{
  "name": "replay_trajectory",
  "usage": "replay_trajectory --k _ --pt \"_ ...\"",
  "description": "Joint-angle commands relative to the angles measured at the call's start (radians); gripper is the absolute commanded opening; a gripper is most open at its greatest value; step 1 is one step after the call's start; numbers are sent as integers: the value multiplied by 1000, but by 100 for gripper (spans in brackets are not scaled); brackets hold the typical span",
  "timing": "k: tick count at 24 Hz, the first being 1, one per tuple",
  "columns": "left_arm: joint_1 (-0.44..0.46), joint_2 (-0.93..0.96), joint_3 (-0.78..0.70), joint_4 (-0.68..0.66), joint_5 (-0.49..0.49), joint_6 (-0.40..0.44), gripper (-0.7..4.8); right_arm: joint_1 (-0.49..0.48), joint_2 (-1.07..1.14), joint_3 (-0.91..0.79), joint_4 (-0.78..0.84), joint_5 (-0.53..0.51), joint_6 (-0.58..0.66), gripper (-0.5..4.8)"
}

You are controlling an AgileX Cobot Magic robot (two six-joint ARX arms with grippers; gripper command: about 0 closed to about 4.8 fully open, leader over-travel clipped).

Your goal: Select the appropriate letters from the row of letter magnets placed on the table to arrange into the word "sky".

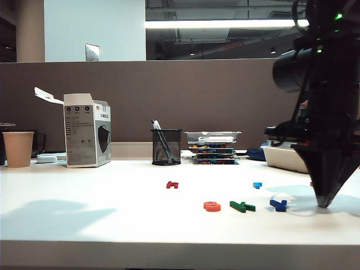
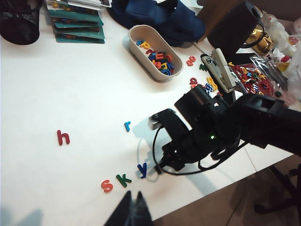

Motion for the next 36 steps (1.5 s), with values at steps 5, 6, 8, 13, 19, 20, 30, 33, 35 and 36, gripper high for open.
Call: replay_trajectory --k 5,6,8,13,19,20,30,33,35,36 --pt "2 -3 4 10 -3 1 -5 -68 -205 -1 130 13 -64 -9" --pt "2 -3 4 10 -3 1 -5 -77 -230 -1 138 13 -73 -9" --pt "2 -3 4 9 -3 1 -5 -118 -322 -1 154 14 -90 -9" --pt "2 -3 4 9 -3 1 -5 -249 -507 -3 161 -21 -135 -9" --pt "2 -3 4 10 -3 1 -5 -366 -668 -3 140 -81 -148 -9" --pt "2 -3 4 10 -3 1 -5 -379 -695 -3 140 -92 -149 -9" --pt "4 -4 6 83 -77 192 -5 -393 -917 -82 151 -91 -149 -9" --pt "58 -9 41 108 -97 287 -5 -407 -991 -145 151 -89 -149 -9" --pt "103 -9 76 98 -97 327 -5 -419 -1025 -162 151 -87 -149 -9" --pt "130 -9 99 95 -97 353 -5 -428 -1040 -168 151 -88 -149 -9"
